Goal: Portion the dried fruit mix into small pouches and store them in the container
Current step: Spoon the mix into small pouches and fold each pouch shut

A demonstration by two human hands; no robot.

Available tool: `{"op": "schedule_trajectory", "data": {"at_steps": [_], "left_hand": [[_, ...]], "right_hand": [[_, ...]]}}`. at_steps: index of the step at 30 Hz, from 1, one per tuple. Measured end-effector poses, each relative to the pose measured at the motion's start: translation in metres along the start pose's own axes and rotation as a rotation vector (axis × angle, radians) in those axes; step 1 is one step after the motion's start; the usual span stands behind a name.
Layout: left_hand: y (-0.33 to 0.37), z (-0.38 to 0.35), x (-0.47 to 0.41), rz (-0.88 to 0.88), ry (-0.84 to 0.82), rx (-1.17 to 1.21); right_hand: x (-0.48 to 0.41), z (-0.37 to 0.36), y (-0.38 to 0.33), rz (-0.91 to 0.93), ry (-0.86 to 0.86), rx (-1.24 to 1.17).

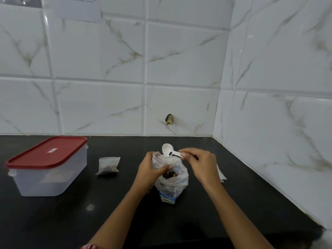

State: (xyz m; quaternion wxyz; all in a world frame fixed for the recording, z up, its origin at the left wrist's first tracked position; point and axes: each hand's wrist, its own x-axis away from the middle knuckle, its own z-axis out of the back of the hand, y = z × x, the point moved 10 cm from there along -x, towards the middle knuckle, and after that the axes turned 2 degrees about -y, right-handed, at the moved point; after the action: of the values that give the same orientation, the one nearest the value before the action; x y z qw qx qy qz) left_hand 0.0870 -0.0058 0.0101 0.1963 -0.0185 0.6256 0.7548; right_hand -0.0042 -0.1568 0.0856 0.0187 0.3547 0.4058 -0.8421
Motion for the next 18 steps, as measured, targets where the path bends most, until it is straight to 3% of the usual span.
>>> {"op": "schedule_trajectory", "data": {"at_steps": [2, 4, 12, 18], "left_hand": [[-0.003, 0.005, 0.001, 0.001, 0.030, -0.048], [-0.010, 0.013, 0.001, 0.018, 0.095, -0.109], [-0.035, 0.020, 0.013, 0.106, 0.247, -0.223], [-0.036, 0.021, 0.015, 0.131, 0.239, -0.261]], "right_hand": [[0.000, 0.002, 0.021, -0.165, -0.002, -0.006], [0.002, -0.005, 0.032, -0.207, -0.053, 0.078], [0.007, -0.061, 0.039, -0.091, -0.326, 0.726], [0.010, -0.073, 0.037, -0.042, -0.394, 0.840]]}}
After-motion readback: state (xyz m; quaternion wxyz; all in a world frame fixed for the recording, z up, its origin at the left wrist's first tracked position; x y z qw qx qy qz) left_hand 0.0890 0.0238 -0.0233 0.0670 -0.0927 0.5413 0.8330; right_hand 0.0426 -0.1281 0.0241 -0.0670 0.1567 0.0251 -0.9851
